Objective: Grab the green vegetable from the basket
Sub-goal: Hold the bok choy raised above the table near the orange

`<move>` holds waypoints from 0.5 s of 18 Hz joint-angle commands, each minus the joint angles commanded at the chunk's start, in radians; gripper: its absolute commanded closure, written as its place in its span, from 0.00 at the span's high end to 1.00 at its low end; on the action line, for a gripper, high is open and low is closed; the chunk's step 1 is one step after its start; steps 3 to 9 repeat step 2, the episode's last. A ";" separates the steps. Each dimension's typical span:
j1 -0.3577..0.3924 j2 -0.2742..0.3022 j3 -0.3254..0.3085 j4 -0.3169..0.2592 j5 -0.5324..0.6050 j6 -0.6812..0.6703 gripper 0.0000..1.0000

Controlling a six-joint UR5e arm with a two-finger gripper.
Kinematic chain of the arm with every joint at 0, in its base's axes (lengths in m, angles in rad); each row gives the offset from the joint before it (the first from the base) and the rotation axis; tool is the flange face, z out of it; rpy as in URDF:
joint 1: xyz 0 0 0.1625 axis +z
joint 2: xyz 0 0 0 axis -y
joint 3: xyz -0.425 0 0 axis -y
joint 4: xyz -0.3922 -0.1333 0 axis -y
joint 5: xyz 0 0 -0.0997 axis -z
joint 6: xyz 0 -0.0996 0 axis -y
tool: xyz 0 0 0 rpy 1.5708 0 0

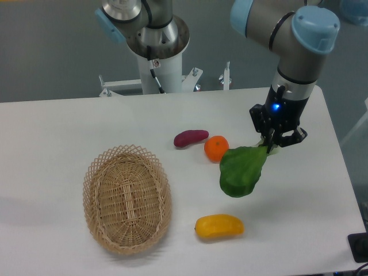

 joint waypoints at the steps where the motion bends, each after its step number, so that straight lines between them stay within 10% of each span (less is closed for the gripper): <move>1: -0.002 0.000 0.000 0.000 0.000 0.000 0.12; 9: -0.003 -0.002 0.000 0.000 0.002 -0.002 0.12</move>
